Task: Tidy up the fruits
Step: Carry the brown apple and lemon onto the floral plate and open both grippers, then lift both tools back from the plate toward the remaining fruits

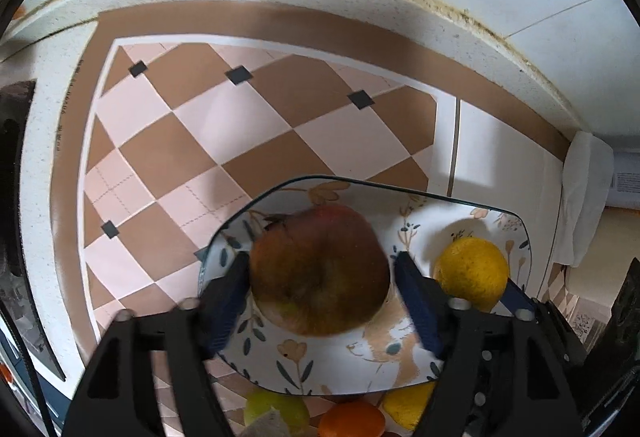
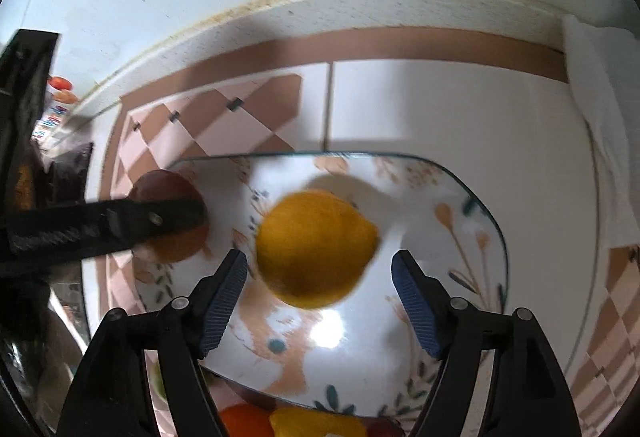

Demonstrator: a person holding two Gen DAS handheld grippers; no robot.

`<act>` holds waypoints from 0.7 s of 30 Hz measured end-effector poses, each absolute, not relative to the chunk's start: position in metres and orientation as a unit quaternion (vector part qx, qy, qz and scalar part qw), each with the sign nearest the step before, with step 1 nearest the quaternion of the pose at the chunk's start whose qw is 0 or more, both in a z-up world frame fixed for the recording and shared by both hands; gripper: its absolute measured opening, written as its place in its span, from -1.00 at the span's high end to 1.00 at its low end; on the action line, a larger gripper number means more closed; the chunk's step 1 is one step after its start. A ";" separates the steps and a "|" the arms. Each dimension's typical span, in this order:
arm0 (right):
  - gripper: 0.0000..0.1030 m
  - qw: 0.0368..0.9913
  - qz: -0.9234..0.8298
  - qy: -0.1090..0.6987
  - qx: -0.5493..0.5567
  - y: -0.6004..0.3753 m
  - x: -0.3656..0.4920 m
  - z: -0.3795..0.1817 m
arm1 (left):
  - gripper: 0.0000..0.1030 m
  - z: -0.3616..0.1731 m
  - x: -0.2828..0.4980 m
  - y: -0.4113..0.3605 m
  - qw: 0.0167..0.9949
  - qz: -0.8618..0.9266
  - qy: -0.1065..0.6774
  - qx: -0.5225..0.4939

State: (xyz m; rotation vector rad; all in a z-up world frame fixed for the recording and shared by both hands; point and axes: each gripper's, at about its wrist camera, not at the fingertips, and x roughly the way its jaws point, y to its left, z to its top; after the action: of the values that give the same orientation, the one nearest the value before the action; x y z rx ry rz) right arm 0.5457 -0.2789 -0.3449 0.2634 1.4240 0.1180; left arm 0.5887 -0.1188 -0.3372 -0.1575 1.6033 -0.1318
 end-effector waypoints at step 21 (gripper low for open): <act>-0.79 0.788 -0.022 0.601 0.129 -0.309 0.467 -0.259 | -0.71 -0.235 0.503 -0.099 0.784 -0.052 0.619 0.024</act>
State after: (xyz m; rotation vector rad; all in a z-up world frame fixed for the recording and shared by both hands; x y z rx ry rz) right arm 0.4668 -0.3087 -0.2592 0.2782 1.2958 -0.0466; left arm 0.5032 -0.0992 -0.2348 0.0513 1.3348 -0.1133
